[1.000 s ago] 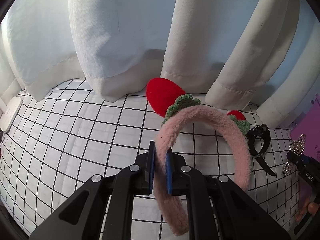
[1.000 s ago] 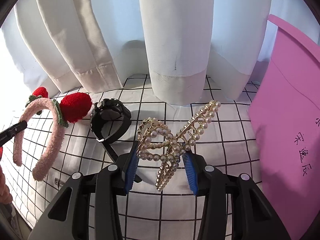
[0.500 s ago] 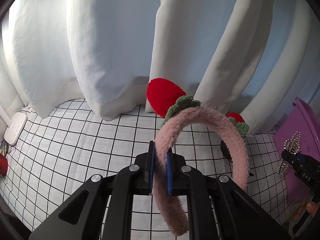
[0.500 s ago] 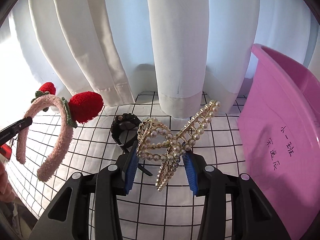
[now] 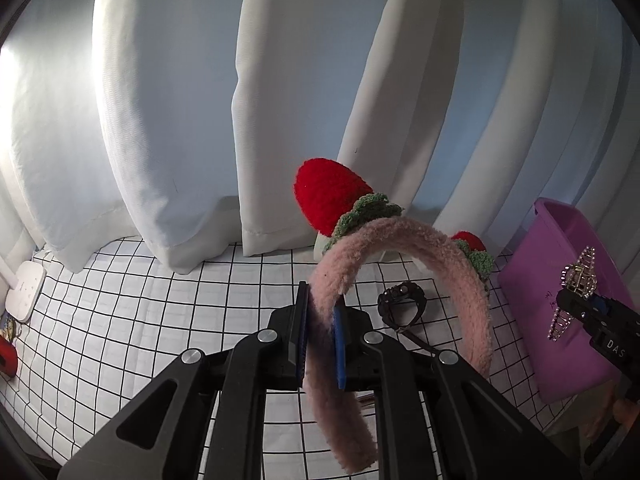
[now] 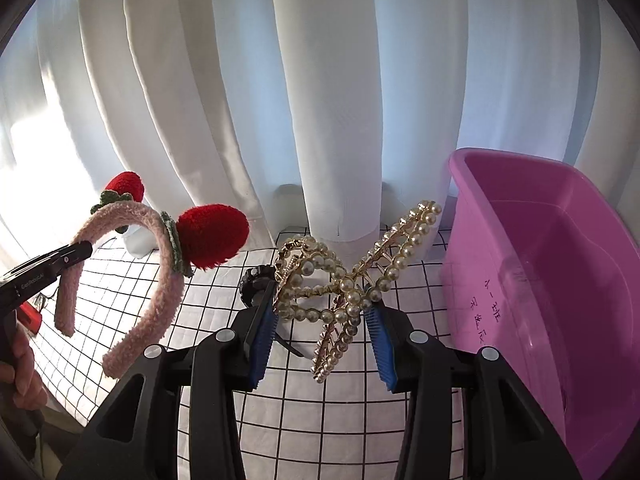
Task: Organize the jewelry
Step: 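Lift and carry the headband and pearl clip over the pink tub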
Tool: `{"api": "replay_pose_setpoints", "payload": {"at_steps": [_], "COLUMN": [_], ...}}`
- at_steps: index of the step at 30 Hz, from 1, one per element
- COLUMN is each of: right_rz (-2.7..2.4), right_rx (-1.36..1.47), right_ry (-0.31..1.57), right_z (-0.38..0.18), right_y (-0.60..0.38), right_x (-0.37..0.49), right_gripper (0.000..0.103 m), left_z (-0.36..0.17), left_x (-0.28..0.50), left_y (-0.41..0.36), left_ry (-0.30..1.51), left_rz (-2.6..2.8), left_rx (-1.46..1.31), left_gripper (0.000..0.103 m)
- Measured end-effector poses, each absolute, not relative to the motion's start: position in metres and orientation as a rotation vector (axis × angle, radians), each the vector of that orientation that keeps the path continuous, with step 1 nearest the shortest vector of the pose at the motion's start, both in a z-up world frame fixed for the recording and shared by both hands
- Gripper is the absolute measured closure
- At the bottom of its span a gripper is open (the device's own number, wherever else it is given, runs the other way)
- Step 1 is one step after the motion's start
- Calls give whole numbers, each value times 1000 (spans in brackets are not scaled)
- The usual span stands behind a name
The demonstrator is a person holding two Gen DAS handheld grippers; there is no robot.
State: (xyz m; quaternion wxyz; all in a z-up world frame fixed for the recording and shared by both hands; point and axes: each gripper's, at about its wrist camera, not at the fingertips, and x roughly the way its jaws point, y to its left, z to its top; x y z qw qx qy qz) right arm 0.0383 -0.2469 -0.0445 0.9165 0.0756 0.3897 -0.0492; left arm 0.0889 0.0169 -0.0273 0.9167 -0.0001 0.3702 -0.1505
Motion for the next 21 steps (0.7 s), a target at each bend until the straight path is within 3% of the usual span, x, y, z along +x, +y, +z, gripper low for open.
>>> {"api": "replay_pose_setpoints", "payload": {"at_steps": [21], "right_rz": [-267], "right_rx": [210], "right_ry": [688], "right_z": [9], "right_y": [-323], "right_x": [-47], "right_gripper": [62], "left_z": [11], "left_x": [64], "left_y": [-93], "left_ry": [687], "left_rz": [-543], "left_rx": [48], "left_gripper": [92]}}
